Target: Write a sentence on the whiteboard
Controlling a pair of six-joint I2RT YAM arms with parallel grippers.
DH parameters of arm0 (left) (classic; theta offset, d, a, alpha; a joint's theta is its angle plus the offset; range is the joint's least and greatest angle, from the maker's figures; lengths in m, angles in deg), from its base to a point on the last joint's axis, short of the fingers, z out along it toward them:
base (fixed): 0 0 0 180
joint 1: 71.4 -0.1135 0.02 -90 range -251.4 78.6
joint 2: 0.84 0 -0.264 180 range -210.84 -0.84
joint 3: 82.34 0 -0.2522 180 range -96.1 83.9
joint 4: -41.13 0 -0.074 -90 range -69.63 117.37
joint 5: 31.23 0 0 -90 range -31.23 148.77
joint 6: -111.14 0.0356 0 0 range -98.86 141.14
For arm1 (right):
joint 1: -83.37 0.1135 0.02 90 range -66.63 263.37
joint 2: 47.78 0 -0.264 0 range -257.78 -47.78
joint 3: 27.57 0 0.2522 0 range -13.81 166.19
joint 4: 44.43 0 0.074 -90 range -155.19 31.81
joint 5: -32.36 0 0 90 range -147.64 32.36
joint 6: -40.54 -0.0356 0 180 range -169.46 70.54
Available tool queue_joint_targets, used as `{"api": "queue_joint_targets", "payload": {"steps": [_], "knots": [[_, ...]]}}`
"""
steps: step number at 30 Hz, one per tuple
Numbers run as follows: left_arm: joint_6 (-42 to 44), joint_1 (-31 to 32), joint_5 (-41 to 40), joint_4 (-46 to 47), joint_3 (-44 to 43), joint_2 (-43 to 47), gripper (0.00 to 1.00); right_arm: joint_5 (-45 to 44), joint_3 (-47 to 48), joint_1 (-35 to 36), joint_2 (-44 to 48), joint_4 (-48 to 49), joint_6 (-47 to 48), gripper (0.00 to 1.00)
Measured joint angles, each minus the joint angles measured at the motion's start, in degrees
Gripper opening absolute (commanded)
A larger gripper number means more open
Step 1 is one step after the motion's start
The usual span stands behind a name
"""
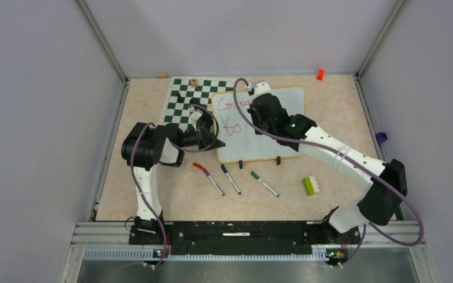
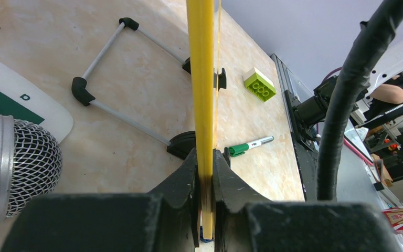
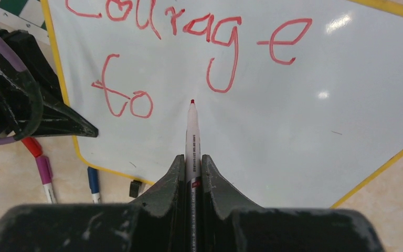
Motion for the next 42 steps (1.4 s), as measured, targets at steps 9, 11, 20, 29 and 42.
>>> {"api": "queue_joint_targets", "payload": {"steps": [9,11,20,29,42], "knots": [[0.02,0.00,0.02,0.00,0.00,0.00,0.00,-1.49,-2.40,-0.07,0.00,1.49,1.49,0.00],[0.02,0.00,0.02,0.00,0.00,0.00,0.00,-1.86,-2.43,-0.07,0.00,1.81,1.86,0.00],[0.11,0.00,0.02,0.00,0.00,0.00,0.00,-2.80,-2.34,-0.07,-0.76,4.37,2.97,0.00],[-0.11,0.00,-0.20,-0.33,0.00,0.00,0.00,-3.23,-2.27,0.00,-3.48,4.55,3.50,0.00],[-0.11,0.00,-0.17,-0.35,0.00,0.00,0.00,-2.21,-5.25,0.00,-1.90,4.68,2.56,0.00]]}}
